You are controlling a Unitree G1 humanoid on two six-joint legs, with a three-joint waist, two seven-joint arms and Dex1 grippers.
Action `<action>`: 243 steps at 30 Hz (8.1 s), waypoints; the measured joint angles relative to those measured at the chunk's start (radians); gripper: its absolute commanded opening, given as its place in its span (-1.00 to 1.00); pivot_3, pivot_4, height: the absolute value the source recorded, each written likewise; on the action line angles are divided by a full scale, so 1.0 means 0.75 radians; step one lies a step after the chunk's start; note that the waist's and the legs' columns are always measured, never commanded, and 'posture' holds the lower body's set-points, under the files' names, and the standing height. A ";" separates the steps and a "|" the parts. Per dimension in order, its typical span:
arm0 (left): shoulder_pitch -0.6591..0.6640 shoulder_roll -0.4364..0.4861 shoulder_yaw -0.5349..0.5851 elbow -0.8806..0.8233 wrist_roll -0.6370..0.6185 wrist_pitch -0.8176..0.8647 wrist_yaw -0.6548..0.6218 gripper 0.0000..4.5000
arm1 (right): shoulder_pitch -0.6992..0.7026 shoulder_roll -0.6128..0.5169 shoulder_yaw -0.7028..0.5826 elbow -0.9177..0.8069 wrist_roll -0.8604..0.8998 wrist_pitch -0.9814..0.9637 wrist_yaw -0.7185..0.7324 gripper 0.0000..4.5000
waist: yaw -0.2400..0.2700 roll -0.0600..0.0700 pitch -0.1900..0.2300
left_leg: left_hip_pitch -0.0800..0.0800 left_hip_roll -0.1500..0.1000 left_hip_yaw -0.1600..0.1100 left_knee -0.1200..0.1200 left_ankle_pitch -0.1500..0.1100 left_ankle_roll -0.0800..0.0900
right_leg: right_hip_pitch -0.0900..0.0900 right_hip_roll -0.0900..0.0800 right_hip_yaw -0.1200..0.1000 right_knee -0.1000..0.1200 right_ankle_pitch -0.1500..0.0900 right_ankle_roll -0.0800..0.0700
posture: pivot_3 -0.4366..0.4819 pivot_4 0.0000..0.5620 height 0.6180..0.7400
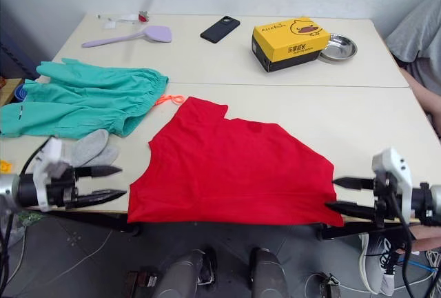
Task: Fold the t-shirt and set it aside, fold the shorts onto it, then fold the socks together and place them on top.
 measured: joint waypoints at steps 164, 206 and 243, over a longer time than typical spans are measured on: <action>-0.428 -0.541 -0.206 0.595 0.522 -1.058 0.073 -1.00 | -0.510 0.469 0.173 0.736 -0.433 -1.148 -0.036 -1.00 | -0.034 -0.003 0.000 | -0.008 0.002 0.004 0.034 -0.003 0.000 | 0.000 -0.001 -0.009 0.020 0.004 0.006 | -0.05 -0.47 1.00; -0.119 -0.181 -0.054 0.048 0.021 -0.281 -0.001 -0.10 | -0.117 0.218 0.015 0.079 0.001 -0.377 -0.142 0.10 | -0.030 -0.001 0.001 | 0.000 0.002 0.003 0.012 -0.004 -0.001 | 0.000 -0.003 -0.006 0.010 0.000 0.001 | -0.05 -0.47 1.00; -0.542 -0.609 -0.508 0.658 0.627 -0.704 0.309 -1.00 | -0.518 0.243 0.426 0.742 -0.660 -0.966 -0.212 -0.99 | 0.000 -0.005 -0.002 | 0.000 0.001 0.006 0.020 0.000 -0.003 | 0.003 -0.003 -0.008 0.014 0.002 0.004 | -0.05 -0.47 1.00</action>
